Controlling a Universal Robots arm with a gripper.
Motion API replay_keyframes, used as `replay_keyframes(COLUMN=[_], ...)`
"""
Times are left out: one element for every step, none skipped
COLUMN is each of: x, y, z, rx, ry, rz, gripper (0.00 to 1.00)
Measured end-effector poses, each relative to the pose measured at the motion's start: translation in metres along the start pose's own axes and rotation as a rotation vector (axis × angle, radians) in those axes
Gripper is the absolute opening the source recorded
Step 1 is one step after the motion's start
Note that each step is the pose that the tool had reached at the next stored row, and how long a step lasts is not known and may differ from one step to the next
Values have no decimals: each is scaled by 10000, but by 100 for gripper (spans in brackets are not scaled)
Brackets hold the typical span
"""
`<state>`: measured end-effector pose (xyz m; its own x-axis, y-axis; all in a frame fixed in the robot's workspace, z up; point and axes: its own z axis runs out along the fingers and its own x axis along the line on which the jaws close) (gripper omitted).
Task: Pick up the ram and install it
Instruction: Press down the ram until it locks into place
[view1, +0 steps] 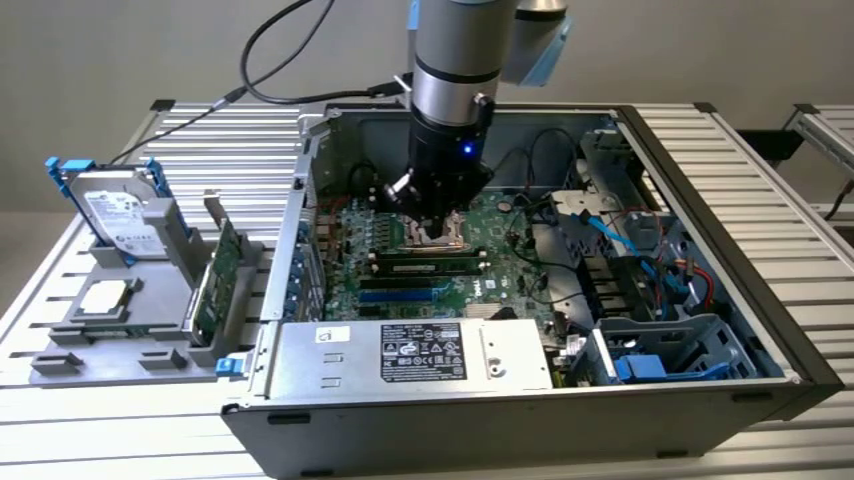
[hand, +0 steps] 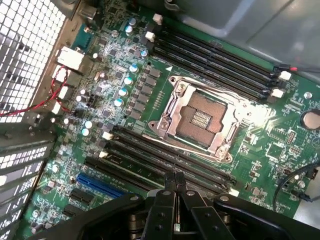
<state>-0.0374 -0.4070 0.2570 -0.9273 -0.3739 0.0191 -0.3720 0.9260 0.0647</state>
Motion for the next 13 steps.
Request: replay_keyframes(x=[0,0,0,0,0,0,0,0,0,0,0,0,0], y=[0,0,0,0,0,0,0,0,0,0,0,0,0], z=[0,0,0,0,0,0,0,1,1,1,1,1,2], rx=[-3,-6,-9,-12,-16,-19,-22,-25,-28,-31,-34,-37,-40], ry=[-10,-21,-32,-43,-54,-64,-74,-85,-95,-106,-116,-127,-137], rz=[163,339,501,662,823,984,1144,1304,1474,1634,1795,1955,2116], gripper=[11,11,11,11,11,11,11,11,11,11,11,11,11])
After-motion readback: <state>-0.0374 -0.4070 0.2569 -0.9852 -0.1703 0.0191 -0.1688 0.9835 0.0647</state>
